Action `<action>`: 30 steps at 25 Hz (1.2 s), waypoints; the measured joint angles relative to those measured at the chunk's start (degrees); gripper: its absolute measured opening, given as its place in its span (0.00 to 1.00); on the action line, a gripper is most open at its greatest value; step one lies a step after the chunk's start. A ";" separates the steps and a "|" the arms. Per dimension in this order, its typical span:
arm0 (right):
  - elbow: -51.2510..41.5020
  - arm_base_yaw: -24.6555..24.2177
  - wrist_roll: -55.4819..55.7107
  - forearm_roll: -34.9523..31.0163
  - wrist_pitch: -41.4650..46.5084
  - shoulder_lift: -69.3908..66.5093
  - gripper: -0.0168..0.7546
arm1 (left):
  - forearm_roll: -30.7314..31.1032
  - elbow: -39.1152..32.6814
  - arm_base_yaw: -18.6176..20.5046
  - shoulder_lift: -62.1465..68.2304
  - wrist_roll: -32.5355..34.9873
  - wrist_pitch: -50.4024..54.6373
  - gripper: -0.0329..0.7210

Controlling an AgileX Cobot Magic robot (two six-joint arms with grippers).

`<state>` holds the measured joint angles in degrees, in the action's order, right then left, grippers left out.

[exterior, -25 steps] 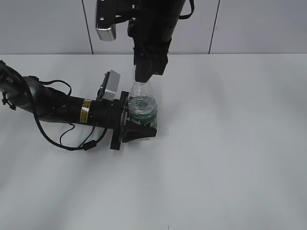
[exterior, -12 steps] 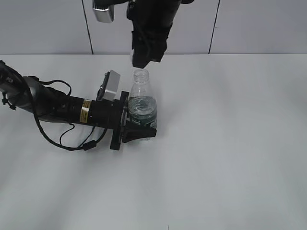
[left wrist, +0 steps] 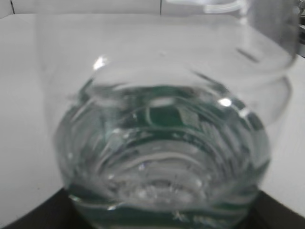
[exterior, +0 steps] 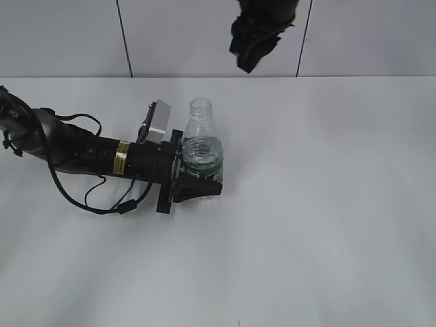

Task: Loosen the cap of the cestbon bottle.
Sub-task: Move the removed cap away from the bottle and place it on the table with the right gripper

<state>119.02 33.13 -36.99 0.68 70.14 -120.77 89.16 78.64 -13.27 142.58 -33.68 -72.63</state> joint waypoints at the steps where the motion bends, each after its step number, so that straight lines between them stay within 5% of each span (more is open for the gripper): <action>1: 0.00 -1.39 2.53 -0.19 0.00 0.00 0.40 | 0.00 0.00 0.00 0.00 0.00 0.00 0.59; 7: -0.88 -12.72 15.15 -4.95 -1.49 0.00 0.40 | 0.02 0.00 0.00 0.00 0.00 0.00 0.59; 14: -12.48 -21.52 17.77 -10.18 -9.25 0.00 0.40 | 0.07 0.00 0.00 0.00 0.00 -0.05 0.59; 23: -25.75 -26.38 20.71 -11.78 -21.93 0.00 0.40 | 0.07 0.00 0.00 0.00 0.00 -0.05 0.59; 30: -29.47 -27.45 26.87 -5.97 -25.45 0.00 0.40 | 0.07 0.00 0.00 0.00 0.00 -0.05 0.59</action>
<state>89.55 5.69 -10.12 -5.28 44.69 -120.77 89.23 78.64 -13.27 142.58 -33.68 -72.69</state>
